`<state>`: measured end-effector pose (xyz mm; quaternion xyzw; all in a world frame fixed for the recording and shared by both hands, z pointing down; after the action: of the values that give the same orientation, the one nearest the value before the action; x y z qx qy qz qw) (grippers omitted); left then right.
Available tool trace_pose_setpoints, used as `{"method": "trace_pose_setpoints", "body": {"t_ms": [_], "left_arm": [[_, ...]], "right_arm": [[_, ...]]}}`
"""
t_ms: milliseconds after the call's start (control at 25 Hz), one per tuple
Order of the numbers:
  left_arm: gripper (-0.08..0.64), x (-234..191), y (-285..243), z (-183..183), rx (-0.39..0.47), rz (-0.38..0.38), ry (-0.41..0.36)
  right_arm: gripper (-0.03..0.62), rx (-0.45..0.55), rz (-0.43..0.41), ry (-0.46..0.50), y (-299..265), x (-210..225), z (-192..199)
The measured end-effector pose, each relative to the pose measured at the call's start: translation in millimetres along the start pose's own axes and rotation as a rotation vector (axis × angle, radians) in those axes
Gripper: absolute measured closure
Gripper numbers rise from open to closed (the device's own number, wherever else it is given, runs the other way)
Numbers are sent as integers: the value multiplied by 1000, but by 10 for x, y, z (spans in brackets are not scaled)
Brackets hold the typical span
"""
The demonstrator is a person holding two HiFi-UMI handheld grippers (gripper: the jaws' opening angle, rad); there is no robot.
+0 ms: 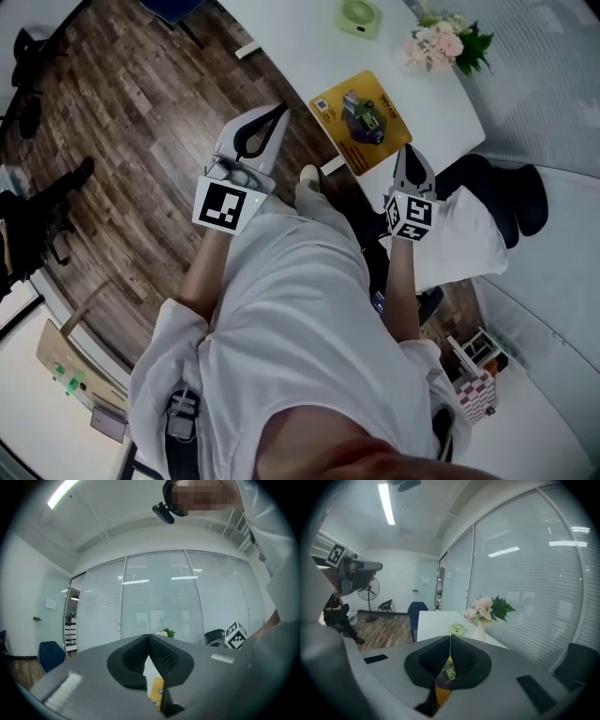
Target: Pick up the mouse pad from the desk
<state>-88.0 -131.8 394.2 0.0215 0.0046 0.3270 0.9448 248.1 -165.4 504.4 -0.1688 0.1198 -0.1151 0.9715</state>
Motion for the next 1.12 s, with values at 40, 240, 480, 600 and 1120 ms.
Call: {"method": "trace_pose_setpoints", "body": {"t_ms": [40,240,480,600,1120], "left_arm": [[572,-14,-38,-3,-11,-21,4],[572,-62,-228,72,-90,-60,-40],[572,-14,-333,134,-131,-134,-17],[572,34,-347,201,-170,-154,-18],[572,99,-492,269,-182,-176,-4]], "right_arm": [[583,-48,-17,18,-159,32,125],[514,-323,-54,119,-959,279,867],[447,-596,-77,96,-1736,701,1575],[384,-702,-102,65,-1939,863,1783],[561,-731,-291,210,-1969,635,1847]]}}
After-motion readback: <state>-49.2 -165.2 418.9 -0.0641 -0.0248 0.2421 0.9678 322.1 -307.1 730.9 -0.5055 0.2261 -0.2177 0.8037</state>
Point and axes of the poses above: the fingertips, and each gripper's own axes: y backward along the fingers, x to its right, z out of its underside, the point moved 10 cm from there along y, backward along the fingers, and after that the axes turned 10 degrees about z, right-handed, at the moved point
